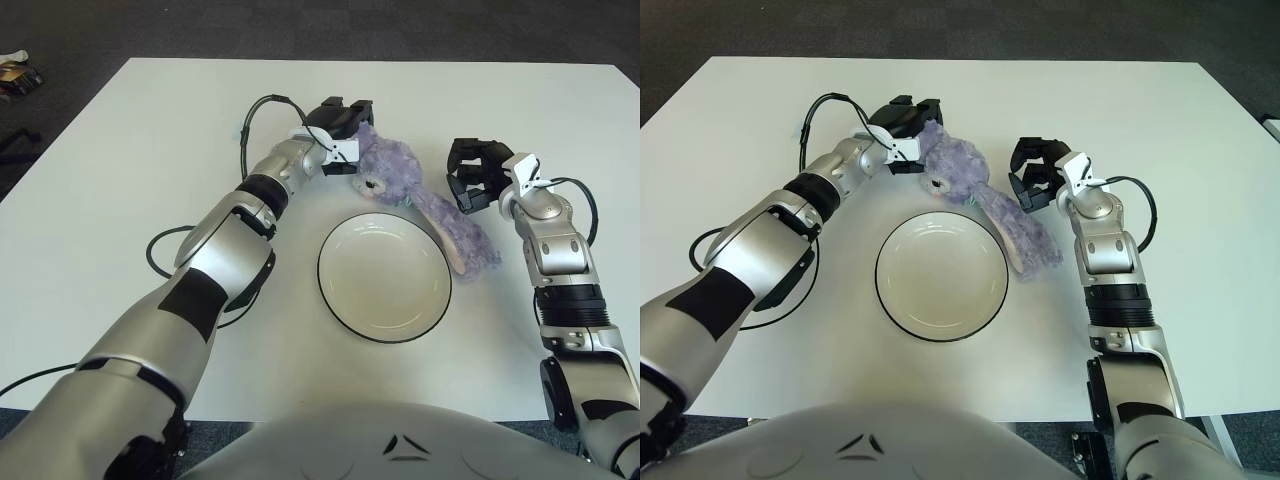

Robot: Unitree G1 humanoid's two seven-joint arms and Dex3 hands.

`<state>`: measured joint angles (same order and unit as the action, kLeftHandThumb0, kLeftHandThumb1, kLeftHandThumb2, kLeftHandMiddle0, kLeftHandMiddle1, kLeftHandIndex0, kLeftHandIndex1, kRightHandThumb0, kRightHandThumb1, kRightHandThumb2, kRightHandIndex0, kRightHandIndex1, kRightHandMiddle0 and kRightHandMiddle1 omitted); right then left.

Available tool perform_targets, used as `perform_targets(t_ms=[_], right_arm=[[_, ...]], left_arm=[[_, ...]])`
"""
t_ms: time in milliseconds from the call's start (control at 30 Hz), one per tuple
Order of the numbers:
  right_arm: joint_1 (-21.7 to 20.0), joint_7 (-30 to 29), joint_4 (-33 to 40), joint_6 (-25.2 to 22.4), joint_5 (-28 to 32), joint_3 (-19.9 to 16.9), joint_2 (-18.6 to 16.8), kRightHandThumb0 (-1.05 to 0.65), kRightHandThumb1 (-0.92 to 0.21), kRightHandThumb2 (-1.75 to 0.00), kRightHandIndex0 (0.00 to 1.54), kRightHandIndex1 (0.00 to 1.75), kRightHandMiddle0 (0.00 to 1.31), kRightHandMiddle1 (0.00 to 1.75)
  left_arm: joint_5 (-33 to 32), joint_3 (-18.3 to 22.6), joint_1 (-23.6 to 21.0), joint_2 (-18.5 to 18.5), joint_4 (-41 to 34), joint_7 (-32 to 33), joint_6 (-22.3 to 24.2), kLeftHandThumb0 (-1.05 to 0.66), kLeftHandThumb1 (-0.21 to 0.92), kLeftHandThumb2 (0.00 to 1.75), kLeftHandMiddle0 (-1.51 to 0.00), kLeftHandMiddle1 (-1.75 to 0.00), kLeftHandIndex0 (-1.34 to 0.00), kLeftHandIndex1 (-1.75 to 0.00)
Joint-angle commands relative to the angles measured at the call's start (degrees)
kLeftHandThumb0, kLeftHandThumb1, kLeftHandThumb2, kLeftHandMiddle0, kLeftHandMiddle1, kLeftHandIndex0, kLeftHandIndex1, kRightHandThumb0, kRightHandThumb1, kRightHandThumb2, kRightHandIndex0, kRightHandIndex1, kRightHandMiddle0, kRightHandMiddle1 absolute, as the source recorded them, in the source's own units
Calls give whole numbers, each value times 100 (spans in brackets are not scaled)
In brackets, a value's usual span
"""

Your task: Put the doll into the plate.

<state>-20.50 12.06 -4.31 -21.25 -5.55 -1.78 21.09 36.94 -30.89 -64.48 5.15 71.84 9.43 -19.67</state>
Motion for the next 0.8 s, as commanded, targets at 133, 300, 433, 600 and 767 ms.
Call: perform_targets(t_ms=[133,300,433,600,767], right_arm=[[105,-584,-450,-143,-76,-169,-209,-1,-31,-132,53,175,48,173],[50,-758,-552,-280,33,-294,-307,-1,-38,-125,46,175,44,174],[-101,-840,-926,-196,109,-447,-287,-1,-40,-122,44,175,42,175],[-244,-1010,-1513,103,107,-576,-269,-1,-42,-120,43,175,41,175],[-321,-1194,-2078,362,83,-650,-283,-1,-41,-121,43,175,42,175]], left_arm=[[-44,111,160,357,-138,-105,-8,52,19,147,-71,-175,-79,-175],[-54,165,160,489,-507,-174,1,51,19,147,-71,-175,-78,-175],[-22,170,171,549,-709,-229,101,52,19,147,-71,-175,-77,-175],[-14,190,147,598,-980,-394,362,51,20,146,-70,-175,-70,-175],[-53,263,137,629,-1239,-505,602,50,22,143,-68,-175,-60,-175]])
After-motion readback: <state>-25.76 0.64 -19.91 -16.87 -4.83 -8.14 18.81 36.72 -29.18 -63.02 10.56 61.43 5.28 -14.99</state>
